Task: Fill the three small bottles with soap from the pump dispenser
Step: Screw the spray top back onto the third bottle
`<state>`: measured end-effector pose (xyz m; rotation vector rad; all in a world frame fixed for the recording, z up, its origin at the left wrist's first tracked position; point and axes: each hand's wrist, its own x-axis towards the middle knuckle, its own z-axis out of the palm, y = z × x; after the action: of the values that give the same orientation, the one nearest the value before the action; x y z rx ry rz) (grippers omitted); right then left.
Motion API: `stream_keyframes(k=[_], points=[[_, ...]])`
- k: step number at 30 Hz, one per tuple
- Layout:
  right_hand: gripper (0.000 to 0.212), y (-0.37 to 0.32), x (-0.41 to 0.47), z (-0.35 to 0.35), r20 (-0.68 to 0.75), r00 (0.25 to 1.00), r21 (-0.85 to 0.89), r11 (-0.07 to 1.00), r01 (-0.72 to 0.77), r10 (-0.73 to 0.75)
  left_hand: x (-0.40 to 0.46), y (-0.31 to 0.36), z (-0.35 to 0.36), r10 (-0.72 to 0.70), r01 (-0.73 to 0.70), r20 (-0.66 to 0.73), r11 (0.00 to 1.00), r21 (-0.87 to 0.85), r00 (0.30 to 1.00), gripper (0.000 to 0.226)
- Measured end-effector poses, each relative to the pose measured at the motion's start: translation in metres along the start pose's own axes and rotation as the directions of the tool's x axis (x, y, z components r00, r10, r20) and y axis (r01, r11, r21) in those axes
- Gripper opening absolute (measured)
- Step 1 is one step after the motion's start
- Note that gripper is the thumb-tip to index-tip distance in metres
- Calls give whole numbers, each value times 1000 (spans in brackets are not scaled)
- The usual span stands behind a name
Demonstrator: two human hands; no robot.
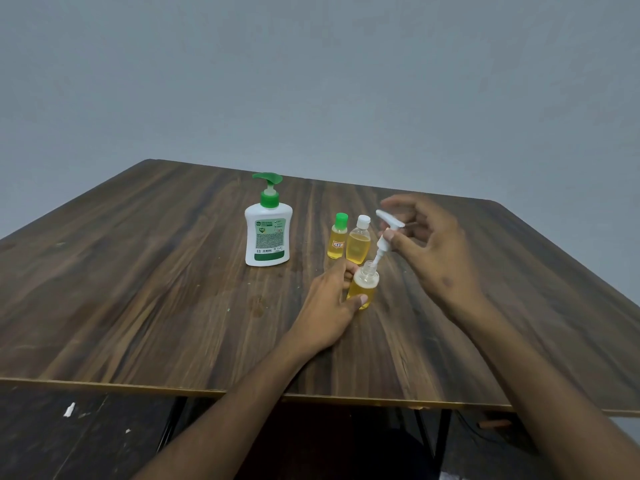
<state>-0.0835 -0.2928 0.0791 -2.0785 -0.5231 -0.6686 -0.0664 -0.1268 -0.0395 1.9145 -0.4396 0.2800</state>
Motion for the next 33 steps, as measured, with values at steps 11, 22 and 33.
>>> stream_keyframes(k=[11,22,33], points=[[58,3,10,3,481,876,-303,934,189,-21,0,-2,2,5,-5,-1,999,-49,1000,36],[46,3,27,12,517,855,-505,817,277,30,1,-4,2,45,-45,-14,999,16,999,41],[48,8,31,4,559,829,-591,714,374,28,0,-3,0,22,-23,-9,1000,-18,1000,45]])
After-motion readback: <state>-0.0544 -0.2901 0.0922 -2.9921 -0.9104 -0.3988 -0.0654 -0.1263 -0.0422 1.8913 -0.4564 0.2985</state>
